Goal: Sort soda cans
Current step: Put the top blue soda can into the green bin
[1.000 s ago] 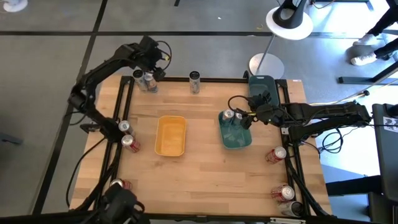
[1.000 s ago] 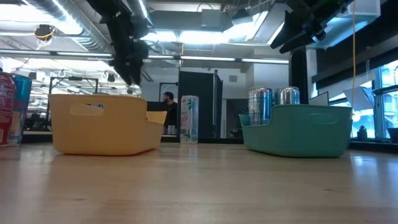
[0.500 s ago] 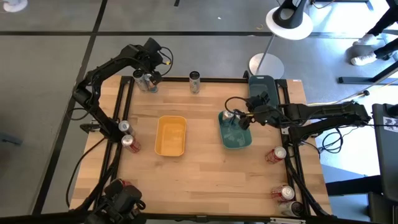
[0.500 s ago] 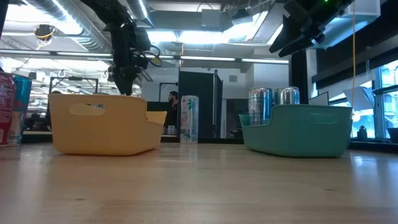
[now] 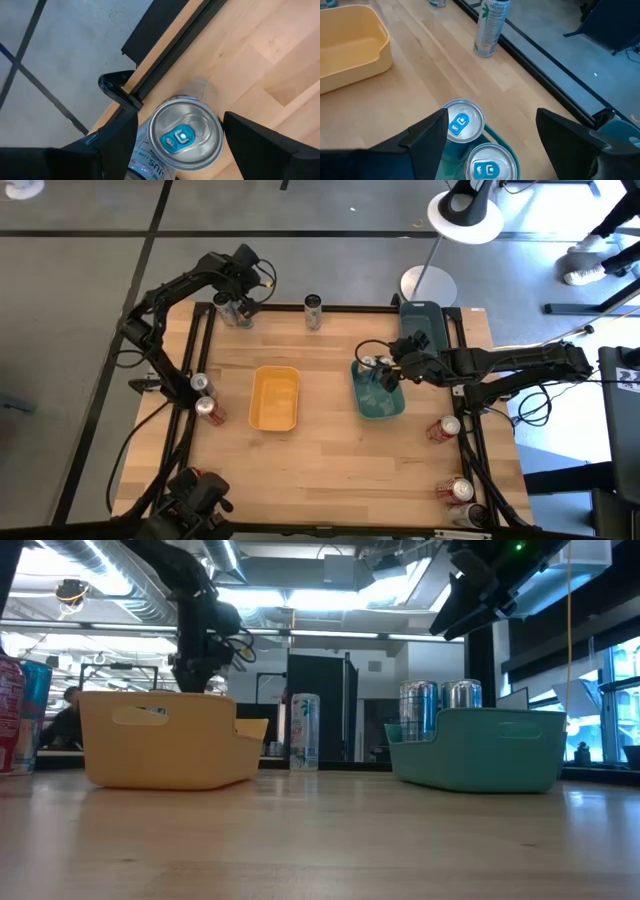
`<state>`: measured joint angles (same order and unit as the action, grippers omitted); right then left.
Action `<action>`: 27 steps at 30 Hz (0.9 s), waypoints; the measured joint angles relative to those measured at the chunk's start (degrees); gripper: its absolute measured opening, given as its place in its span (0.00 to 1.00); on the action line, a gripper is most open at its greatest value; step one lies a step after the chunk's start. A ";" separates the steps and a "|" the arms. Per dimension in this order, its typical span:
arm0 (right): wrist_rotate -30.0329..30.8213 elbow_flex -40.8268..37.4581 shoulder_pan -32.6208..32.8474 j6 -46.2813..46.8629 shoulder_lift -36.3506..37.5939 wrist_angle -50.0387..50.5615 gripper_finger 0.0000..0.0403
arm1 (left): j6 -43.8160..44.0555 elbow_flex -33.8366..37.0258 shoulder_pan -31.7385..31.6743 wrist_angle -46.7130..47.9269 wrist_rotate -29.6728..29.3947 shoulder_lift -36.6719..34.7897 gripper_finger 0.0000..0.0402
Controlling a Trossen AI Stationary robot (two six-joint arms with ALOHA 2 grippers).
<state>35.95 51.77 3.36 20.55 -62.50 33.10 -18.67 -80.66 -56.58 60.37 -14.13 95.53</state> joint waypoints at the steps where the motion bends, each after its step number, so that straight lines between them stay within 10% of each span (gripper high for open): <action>1: -0.01 0.00 0.00 0.00 0.00 -0.02 0.75 | -0.12 0.00 0.00 0.18 0.00 0.14 0.71; 27: -2.10 0.00 0.04 0.03 0.01 -0.02 0.75 | -0.66 0.50 -0.11 3.44 0.92 3.89 0.59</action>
<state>33.85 51.77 3.40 20.58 -62.49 33.08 -19.34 -80.16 -56.69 63.82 -13.21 99.42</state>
